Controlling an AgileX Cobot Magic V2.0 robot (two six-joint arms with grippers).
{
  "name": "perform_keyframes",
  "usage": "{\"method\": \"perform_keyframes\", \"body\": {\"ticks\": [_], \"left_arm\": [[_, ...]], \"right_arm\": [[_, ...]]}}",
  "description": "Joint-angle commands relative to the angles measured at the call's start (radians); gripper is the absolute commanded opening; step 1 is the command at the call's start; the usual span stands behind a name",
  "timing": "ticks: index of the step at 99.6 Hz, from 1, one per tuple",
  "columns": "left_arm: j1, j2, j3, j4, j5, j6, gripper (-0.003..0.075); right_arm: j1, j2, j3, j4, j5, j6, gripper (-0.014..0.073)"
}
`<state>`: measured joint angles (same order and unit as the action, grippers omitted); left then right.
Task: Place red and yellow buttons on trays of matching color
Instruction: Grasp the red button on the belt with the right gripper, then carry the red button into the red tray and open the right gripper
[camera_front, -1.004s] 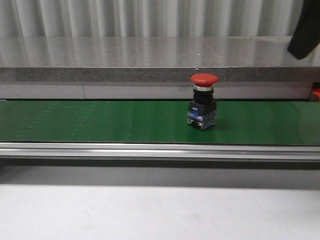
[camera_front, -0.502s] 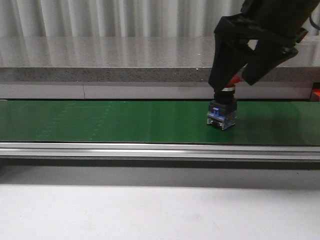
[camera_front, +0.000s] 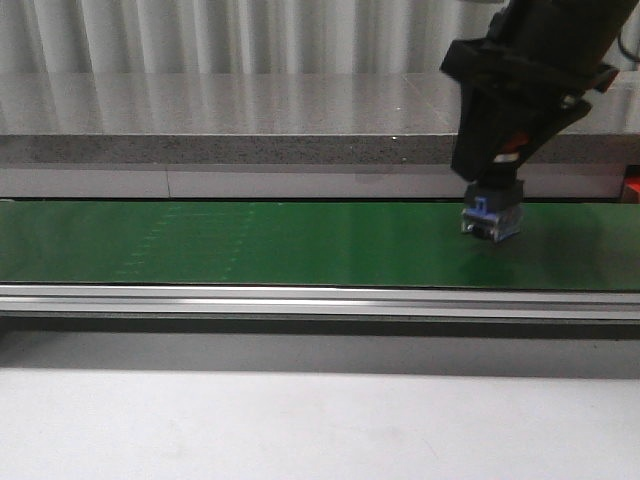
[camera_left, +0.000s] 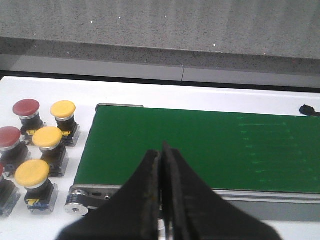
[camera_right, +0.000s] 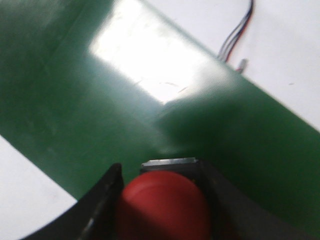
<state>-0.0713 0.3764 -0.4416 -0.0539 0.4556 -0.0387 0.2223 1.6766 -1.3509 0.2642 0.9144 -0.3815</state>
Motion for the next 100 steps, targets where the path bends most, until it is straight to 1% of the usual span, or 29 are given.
{"method": "perform_keyframes", "body": {"ticks": [1, 12, 19, 34, 46, 53, 64, 84, 100], "left_arm": [[-0.006, 0.005, -0.029, -0.011, -0.074, -0.001, -0.0019], [-0.006, 0.005, -0.029, -0.011, -0.074, -0.001, -0.0019], [-0.006, 0.005, -0.029, -0.011, -0.074, -0.001, -0.0019], [-0.006, 0.005, -0.029, -0.011, -0.074, -0.001, -0.0019], [-0.006, 0.005, -0.029, -0.011, -0.074, -0.001, -0.0019], [-0.006, 0.005, -0.029, -0.011, -0.074, -0.001, -0.0019], [-0.006, 0.005, -0.029, -0.011, -0.074, -0.001, -0.0019], [-0.006, 0.005, -0.029, -0.011, -0.074, -0.001, -0.0019], [-0.006, 0.005, -0.029, -0.011, -0.074, -0.001, -0.0019]], "right_arm": [[-0.080, -0.062, -0.084, 0.010, -0.005, -0.012, 0.0121], [-0.227, -0.062, -0.137, 0.010, 0.000, -0.012, 0.0121], [-0.332, -0.062, -0.151, 0.010, -0.022, -0.011, 0.0121], [-0.559, -0.043, -0.153, 0.010, -0.142, 0.033, 0.0121], [-0.682, 0.007, -0.153, 0.022, -0.233, 0.057, 0.0121], [-0.726, 0.044, -0.153, 0.065, -0.255, 0.057, 0.0121], [-0.754, 0.103, -0.153, 0.115, -0.275, 0.057, 0.0121], [-0.756, 0.196, -0.153, 0.116, -0.316, 0.056, 0.0121], [-0.756, 0.240, -0.153, 0.116, -0.319, 0.056, 0.0123]]}}
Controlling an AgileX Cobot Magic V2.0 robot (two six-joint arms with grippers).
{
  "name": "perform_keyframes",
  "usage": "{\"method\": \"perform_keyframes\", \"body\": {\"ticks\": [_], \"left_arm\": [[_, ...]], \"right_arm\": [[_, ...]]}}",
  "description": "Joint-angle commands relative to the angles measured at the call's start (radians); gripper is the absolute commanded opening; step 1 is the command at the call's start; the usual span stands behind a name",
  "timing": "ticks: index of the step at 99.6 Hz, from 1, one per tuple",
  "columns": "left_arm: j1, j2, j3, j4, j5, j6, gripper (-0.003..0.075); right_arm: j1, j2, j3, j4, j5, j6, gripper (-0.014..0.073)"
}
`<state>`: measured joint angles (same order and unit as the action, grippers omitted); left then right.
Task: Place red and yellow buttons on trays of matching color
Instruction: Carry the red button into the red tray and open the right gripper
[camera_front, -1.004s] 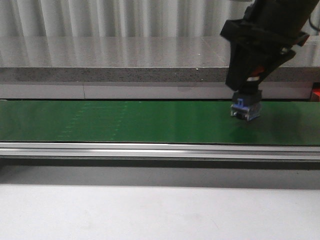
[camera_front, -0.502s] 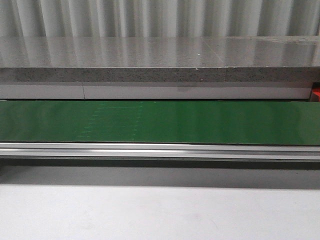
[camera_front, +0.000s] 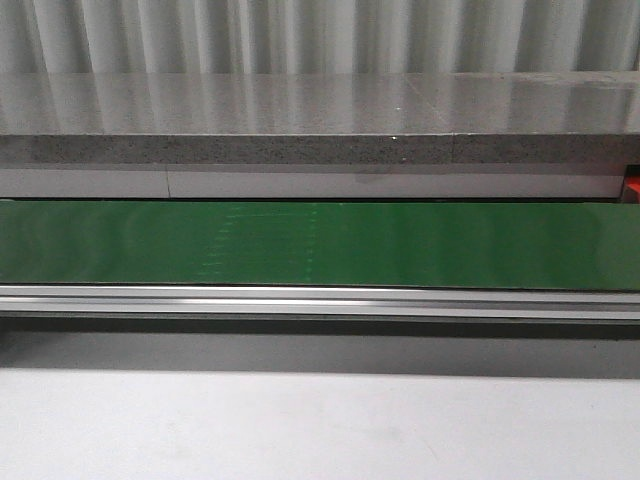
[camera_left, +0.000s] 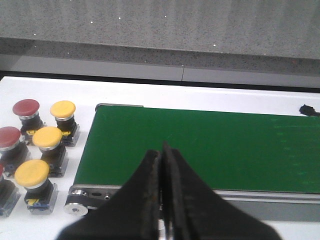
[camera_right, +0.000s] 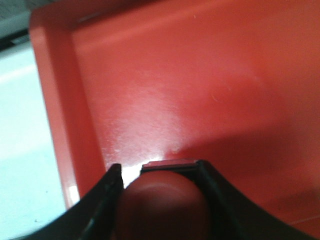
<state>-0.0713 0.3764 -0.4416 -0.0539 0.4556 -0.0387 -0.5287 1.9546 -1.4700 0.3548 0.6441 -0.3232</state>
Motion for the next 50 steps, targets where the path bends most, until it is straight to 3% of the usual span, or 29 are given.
{"method": "perform_keyframes", "body": {"ticks": [1, 13, 25, 32, 50], "left_arm": [[-0.006, 0.005, -0.029, -0.011, -0.074, -0.001, -0.0019], [-0.006, 0.005, -0.029, -0.011, -0.074, -0.001, -0.0019], [-0.006, 0.005, -0.029, -0.011, -0.074, -0.001, -0.0019], [-0.006, 0.005, -0.029, -0.011, -0.074, -0.001, -0.0019], [-0.006, 0.005, -0.029, -0.011, -0.074, -0.001, -0.0019]], "right_arm": [[-0.005, -0.036, -0.034, 0.026, -0.049, -0.003, 0.0124], [-0.005, -0.026, -0.034, 0.026, -0.045, -0.003, 0.0217], [-0.005, -0.026, -0.036, 0.026, -0.044, -0.003, 0.0440], [-0.005, -0.027, -0.036, 0.026, -0.042, -0.003, 0.0523], [-0.005, -0.075, -0.036, 0.026, -0.035, -0.004, 0.0547]]}}
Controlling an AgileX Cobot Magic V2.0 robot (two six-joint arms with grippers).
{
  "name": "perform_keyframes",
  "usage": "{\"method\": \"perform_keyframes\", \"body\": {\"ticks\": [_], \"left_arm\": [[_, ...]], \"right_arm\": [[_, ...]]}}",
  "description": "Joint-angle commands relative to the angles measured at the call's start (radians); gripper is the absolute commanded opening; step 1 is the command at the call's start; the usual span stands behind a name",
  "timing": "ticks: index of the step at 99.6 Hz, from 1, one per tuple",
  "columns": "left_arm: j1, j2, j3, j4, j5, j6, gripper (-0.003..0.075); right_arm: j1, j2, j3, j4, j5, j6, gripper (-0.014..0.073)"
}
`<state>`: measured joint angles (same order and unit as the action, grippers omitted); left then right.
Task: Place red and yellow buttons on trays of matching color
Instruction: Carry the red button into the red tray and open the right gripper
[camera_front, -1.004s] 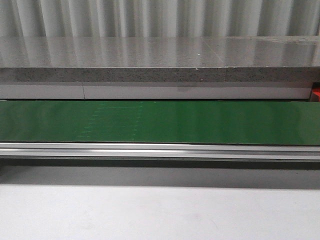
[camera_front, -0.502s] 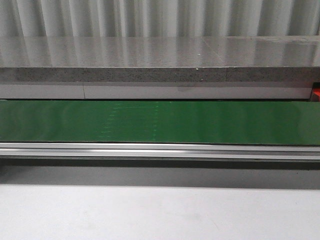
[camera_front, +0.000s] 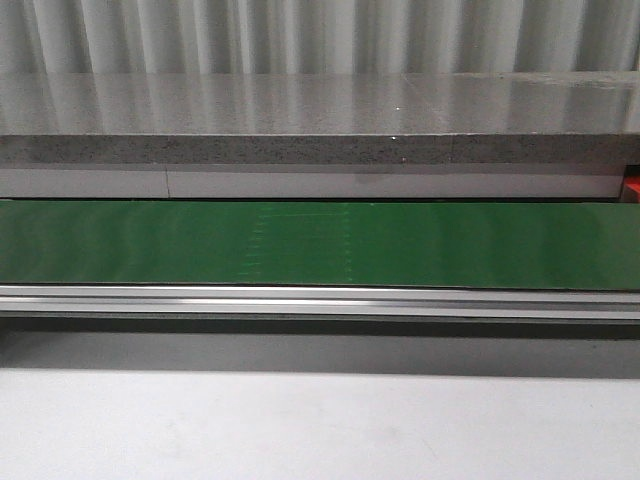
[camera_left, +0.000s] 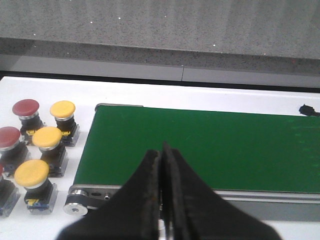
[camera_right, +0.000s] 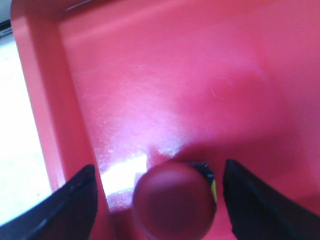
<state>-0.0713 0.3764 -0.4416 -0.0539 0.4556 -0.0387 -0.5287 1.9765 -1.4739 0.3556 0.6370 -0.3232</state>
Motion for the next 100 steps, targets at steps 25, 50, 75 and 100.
{"method": "perform_keyframes", "body": {"ticks": [25, 50, 75, 100], "left_arm": [[-0.006, 0.005, -0.029, -0.011, -0.074, -0.001, -0.0019], [-0.006, 0.005, -0.029, -0.011, -0.074, -0.001, -0.0019], [-0.006, 0.005, -0.029, -0.011, -0.074, -0.001, -0.0019], [-0.006, 0.005, -0.029, -0.011, -0.074, -0.001, -0.0019]], "right_arm": [[0.051, -0.312, -0.014, 0.025, -0.030, -0.031, 0.0547], [0.176, -0.621, 0.188, 0.024, -0.111, -0.128, 0.0545], [0.284, -0.914, 0.468, 0.024, -0.133, -0.128, 0.0545], [0.309, -1.126, 0.647, 0.024, -0.073, -0.128, 0.0310]]}}
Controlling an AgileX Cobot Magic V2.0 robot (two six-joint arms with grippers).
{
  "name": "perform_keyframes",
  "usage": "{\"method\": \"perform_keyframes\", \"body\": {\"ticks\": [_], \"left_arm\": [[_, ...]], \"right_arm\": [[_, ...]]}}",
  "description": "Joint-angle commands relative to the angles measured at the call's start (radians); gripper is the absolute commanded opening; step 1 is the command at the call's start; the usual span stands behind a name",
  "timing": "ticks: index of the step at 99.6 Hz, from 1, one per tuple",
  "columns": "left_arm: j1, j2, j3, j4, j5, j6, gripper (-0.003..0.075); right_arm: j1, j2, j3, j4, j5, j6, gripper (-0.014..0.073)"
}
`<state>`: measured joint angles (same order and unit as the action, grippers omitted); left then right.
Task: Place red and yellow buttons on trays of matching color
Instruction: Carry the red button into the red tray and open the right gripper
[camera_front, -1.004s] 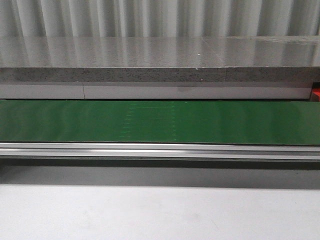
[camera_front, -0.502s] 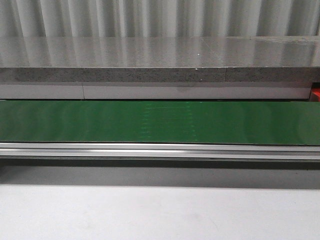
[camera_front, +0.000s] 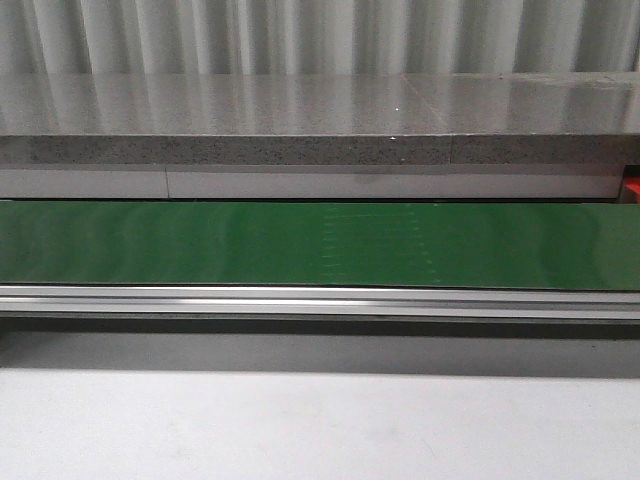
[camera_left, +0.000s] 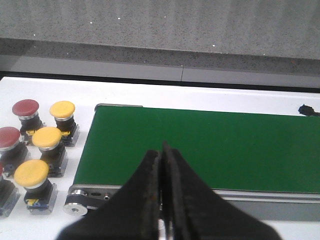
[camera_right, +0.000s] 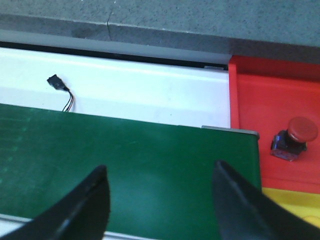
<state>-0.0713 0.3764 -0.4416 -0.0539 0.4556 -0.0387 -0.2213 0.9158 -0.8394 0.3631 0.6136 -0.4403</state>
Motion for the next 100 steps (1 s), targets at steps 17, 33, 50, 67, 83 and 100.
{"method": "perform_keyframes", "body": {"ticks": [17, 33, 50, 67, 83, 100], "left_arm": [[-0.006, 0.005, -0.029, -0.011, -0.074, -0.001, -0.0019], [-0.006, 0.005, -0.029, -0.011, -0.081, -0.001, -0.0019], [-0.006, 0.005, -0.029, -0.011, -0.088, -0.001, -0.0018], [-0.006, 0.005, -0.029, -0.011, -0.074, -0.001, 0.0060], [-0.006, 0.005, -0.029, -0.013, -0.067, -0.001, 0.0370], [-0.006, 0.005, -0.029, -0.022, -0.057, -0.001, 0.0615]], "right_arm": [[0.002, -0.136, 0.038, 0.018, -0.061, -0.011, -0.0125], [0.002, -0.151, 0.038, 0.018, -0.056, -0.010, -0.0124], [0.002, -0.151, 0.038, 0.018, -0.051, -0.010, -0.0124], [0.002, -0.151, 0.038, 0.018, -0.051, -0.010, -0.0124], [0.002, -0.151, 0.038, 0.018, -0.051, -0.010, -0.0124], [0.002, -0.151, 0.038, 0.018, -0.051, -0.010, -0.0124]]}}
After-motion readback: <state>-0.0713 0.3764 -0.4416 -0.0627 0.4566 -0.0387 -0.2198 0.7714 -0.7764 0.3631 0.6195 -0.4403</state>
